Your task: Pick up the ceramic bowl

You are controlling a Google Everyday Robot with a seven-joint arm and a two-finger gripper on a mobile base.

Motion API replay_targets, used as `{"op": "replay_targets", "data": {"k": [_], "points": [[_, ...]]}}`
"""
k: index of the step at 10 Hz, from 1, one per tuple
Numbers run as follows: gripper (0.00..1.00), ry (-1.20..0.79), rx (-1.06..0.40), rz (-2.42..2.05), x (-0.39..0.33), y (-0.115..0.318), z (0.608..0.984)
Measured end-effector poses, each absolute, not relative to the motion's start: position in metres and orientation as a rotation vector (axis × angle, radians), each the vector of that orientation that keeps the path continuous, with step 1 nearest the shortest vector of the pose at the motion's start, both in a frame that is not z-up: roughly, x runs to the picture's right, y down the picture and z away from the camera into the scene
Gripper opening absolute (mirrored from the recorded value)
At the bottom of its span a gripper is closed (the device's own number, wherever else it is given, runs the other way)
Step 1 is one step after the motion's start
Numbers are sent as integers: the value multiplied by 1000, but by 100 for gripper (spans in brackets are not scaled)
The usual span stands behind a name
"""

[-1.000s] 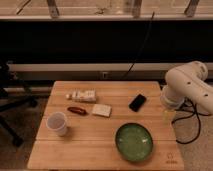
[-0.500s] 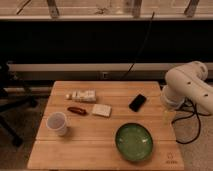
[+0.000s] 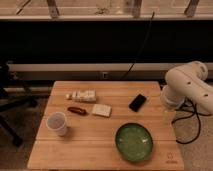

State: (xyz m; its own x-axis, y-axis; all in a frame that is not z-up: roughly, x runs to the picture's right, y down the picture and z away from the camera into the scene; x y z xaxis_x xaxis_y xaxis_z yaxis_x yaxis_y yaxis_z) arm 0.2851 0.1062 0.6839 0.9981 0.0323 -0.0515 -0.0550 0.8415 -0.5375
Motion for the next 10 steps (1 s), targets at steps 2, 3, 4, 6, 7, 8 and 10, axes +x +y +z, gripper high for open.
{"op": "replay_targets", "data": {"k": [2,3,4,6,7,8,10], "points": [[80,41,-569,46,285,106,684],[80,41,-569,46,285,106,684],[80,41,-569,45,285,106,684],[80,37,-568,-6,282,116,689],[80,33,-568,-31,280,121,694],[80,33,-567,-40,279,123,695],[80,24,-570,-77,277,127,697]]}}
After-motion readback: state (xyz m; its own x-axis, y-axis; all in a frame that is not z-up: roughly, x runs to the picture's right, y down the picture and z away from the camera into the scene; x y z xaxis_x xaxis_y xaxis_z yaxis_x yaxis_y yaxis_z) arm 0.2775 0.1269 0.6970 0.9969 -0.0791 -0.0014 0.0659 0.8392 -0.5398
